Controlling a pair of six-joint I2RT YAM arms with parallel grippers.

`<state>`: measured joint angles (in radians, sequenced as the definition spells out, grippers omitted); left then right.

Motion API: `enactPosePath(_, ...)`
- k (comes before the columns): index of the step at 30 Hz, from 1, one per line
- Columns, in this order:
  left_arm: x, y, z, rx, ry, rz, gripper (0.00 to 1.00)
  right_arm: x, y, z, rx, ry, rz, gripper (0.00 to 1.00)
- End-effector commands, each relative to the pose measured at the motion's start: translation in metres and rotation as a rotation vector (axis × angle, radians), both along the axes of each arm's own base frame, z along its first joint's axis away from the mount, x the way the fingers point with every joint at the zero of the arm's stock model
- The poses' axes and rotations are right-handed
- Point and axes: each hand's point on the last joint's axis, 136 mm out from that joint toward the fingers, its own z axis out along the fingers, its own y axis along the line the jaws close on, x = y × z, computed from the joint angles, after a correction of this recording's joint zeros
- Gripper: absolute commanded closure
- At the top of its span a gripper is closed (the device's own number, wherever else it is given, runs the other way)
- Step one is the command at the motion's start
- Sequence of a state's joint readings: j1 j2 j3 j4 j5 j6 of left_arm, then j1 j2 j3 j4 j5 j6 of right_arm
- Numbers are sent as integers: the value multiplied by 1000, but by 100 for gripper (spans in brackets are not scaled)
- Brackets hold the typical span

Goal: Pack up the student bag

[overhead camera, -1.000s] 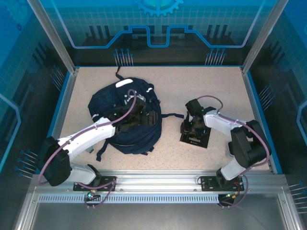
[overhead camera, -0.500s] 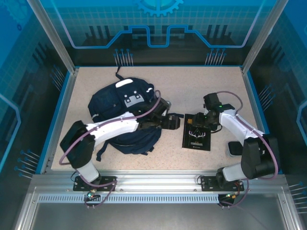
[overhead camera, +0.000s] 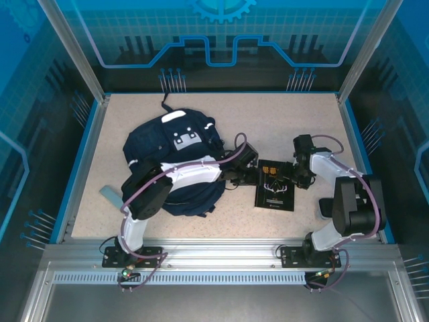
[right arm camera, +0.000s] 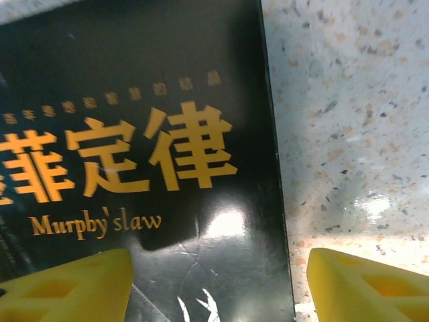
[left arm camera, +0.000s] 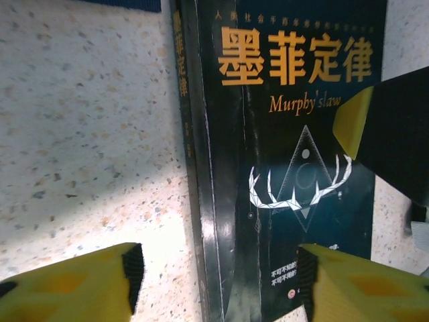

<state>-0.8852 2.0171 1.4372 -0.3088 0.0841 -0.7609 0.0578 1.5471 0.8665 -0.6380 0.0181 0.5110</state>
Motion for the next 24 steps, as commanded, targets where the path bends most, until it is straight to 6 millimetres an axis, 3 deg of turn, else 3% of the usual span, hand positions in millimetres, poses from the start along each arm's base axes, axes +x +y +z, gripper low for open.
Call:
enactPosePath(1,-6,-11,-10,19,28,-24,43,-6,0,-9,21,37,2,30)
enactPosePath(8,-4,-9,-28,94,29,-58,57,-11,10,-13,73,53,16,30)
enactPosePath(17,-5,-2,-51,185,53,-69,64,-28,30,-12,176,82,44,34)
enactPosePath(24,-9,7,-61,266,37,-95,67,-28,49,5,253,53,86,36)
